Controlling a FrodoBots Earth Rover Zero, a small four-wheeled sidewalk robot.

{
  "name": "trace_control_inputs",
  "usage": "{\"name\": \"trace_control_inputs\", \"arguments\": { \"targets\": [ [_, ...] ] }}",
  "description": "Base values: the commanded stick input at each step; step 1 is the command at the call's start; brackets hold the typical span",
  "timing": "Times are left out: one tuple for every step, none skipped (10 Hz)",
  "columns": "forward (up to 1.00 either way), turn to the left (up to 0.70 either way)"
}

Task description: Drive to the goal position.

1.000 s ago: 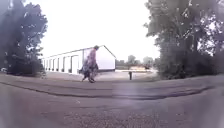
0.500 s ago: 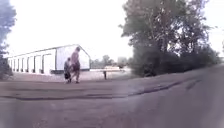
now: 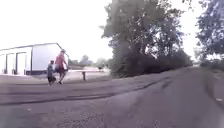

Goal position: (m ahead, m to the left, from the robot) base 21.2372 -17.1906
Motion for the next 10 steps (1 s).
{"name": "trace_control_inputs", "arguments": {
  "targets": [
    [0.0, -1.0],
    [0.0, -1.0],
    [0.0, -1.0],
    [0.0, -1.0],
    [0.0, -1.0],
    [0.0, -1.0],
    [0.0, -1.0],
    [0.28, -0.8],
    [1.0, -0.24],
    [1.0, 0.0]
  ]
}}
